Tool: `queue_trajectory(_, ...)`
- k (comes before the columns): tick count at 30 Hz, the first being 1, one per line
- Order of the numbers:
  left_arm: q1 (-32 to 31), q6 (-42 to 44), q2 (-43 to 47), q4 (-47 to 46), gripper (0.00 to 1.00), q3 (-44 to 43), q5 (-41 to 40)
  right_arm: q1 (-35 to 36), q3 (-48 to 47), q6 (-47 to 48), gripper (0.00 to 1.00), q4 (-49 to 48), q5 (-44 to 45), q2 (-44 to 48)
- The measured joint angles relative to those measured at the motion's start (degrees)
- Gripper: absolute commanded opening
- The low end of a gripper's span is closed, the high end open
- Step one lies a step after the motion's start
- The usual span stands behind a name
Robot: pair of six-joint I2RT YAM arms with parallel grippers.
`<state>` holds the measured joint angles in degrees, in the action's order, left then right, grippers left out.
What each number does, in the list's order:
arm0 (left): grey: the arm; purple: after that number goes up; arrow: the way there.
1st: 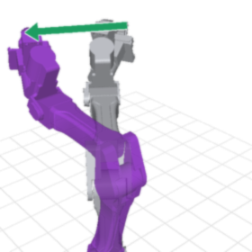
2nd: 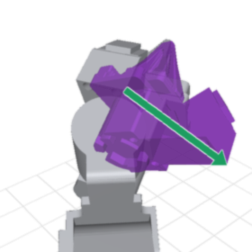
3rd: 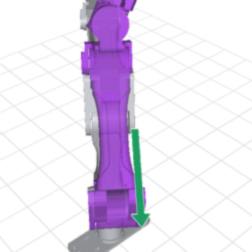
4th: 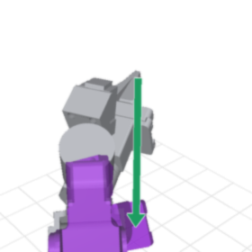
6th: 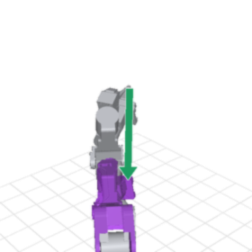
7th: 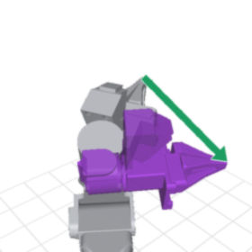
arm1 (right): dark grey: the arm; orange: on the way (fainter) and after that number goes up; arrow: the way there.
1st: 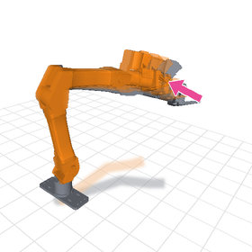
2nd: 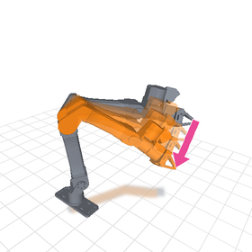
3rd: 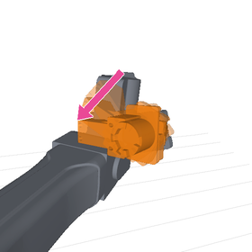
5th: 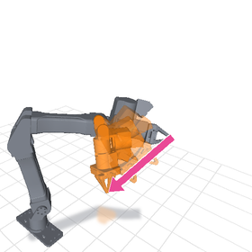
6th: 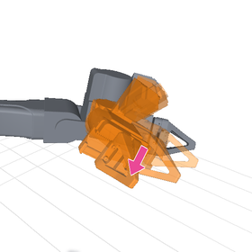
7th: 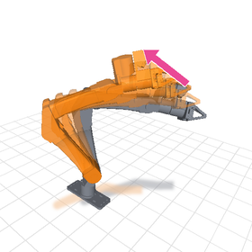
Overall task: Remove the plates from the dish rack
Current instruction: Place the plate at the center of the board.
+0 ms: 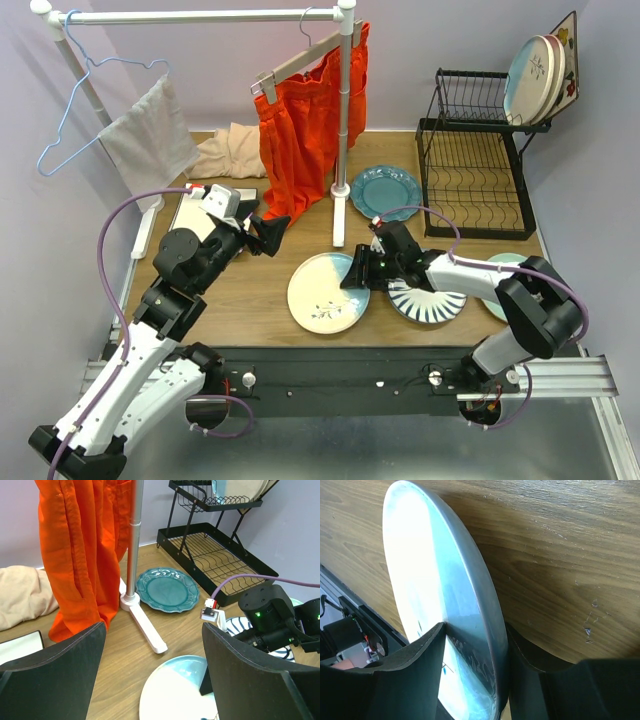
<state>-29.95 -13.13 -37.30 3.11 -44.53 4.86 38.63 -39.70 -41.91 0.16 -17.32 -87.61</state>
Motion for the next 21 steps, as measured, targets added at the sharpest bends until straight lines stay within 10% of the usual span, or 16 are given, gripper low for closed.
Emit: queue_trajectory(21,0.0,0.0,-0.04,0.0,0.87,0.0,-0.02,0.2,1.79,3.23,0.69,7.21,3.82,5.09)
